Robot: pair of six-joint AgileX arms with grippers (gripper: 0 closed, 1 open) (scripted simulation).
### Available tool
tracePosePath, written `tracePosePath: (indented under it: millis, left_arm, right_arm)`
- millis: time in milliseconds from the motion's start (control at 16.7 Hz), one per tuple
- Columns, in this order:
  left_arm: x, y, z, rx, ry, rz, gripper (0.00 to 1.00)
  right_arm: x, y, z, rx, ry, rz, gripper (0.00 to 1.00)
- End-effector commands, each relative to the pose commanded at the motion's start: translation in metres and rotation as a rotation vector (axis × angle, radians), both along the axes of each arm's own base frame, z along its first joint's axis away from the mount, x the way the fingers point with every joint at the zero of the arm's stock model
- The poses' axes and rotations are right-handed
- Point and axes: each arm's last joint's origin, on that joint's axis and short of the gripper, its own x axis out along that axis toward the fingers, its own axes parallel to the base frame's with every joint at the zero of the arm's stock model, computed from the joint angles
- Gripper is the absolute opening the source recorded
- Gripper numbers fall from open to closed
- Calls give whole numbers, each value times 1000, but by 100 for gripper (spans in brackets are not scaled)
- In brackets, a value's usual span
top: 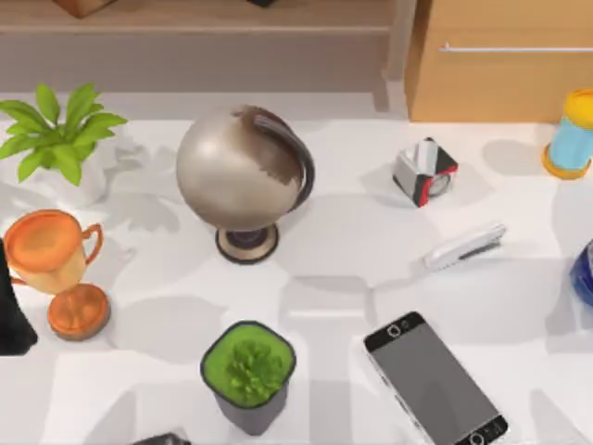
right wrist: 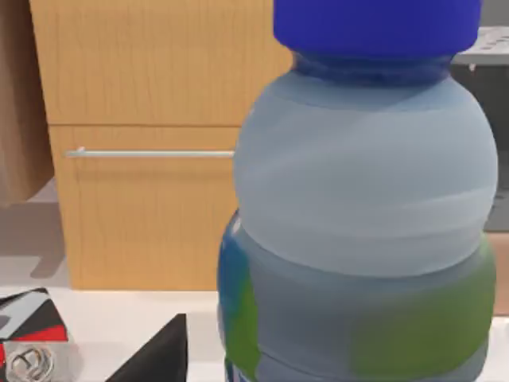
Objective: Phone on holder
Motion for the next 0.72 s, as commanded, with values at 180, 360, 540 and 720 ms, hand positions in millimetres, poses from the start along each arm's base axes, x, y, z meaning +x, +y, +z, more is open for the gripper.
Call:
tracePosePath:
  millis: [180, 360, 540, 720]
  left_arm:
    - [0, 0, 0, 0, 0, 0, 100]
    - [0, 0, 0, 0, 0, 0, 100]
    - [0, 0, 0, 0, 0, 0, 100]
    - [0, 0, 0, 0, 0, 0, 100]
  right_arm:
    - [0, 1, 2, 6, 9, 11, 100]
    - [1, 11, 19, 42, 83, 100, 100]
    - [8, 29, 46, 73, 246, 232, 100]
    - [27, 58, 66, 52, 511, 349, 100]
